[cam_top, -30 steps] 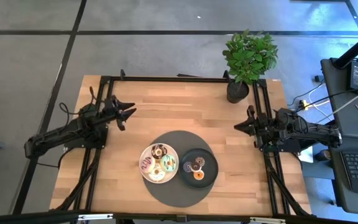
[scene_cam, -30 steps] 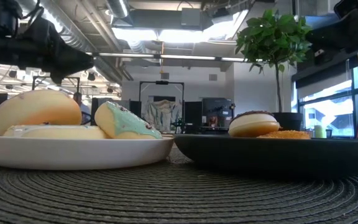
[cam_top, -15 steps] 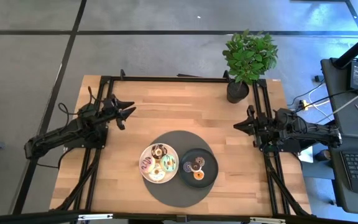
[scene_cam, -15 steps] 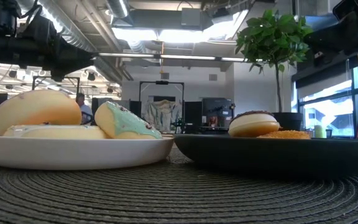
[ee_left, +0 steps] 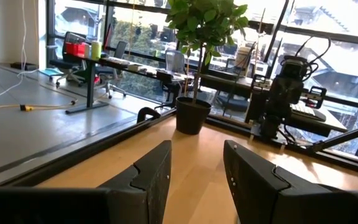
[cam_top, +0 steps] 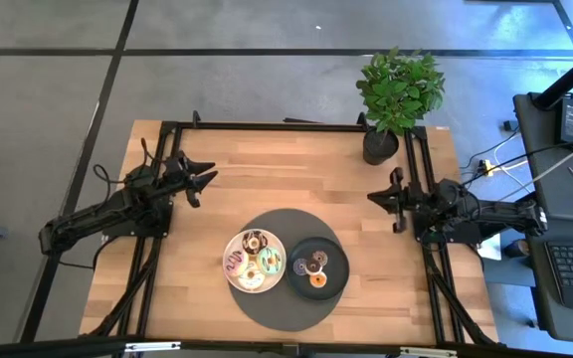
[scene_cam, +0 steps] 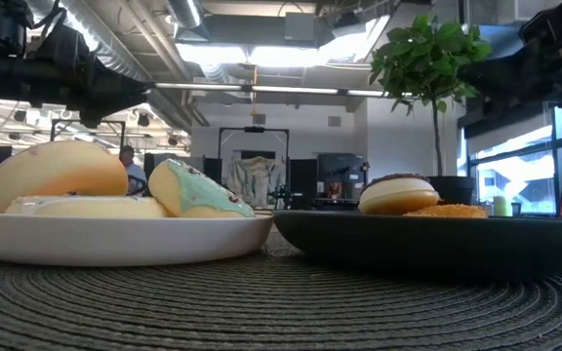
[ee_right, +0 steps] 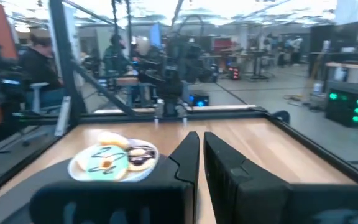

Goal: Pick & Place donuts
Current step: Return to Home Position

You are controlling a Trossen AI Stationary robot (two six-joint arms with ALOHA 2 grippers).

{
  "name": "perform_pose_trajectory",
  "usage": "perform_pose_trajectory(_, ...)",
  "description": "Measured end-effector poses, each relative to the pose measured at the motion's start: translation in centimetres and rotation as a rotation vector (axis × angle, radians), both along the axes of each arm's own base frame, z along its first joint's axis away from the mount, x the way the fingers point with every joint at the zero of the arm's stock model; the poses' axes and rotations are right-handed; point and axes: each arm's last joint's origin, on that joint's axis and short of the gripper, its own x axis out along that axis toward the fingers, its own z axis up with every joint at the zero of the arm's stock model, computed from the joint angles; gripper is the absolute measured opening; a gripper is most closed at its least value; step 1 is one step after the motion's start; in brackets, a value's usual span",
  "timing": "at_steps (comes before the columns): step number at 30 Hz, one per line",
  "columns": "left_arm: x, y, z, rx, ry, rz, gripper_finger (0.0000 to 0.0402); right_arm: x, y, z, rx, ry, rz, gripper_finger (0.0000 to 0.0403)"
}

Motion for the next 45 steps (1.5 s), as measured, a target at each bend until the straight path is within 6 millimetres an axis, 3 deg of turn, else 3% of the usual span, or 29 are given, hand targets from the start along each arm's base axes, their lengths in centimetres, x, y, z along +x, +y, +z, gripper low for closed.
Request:
perform_pose_trajectory(17,0.00,0.01,-0.03,0.038,0.021,0.005,0.0143,0.03,-0.24,-0.67,-0.123,0.085,-0.094,0.0028)
perform_pose_trajectory(45,-0.01,0.01,0.05,0.041,0.017,0.007,0.0143,0.02,-0.24,-0.64,-0.090,0.081,-0.090,0.0028)
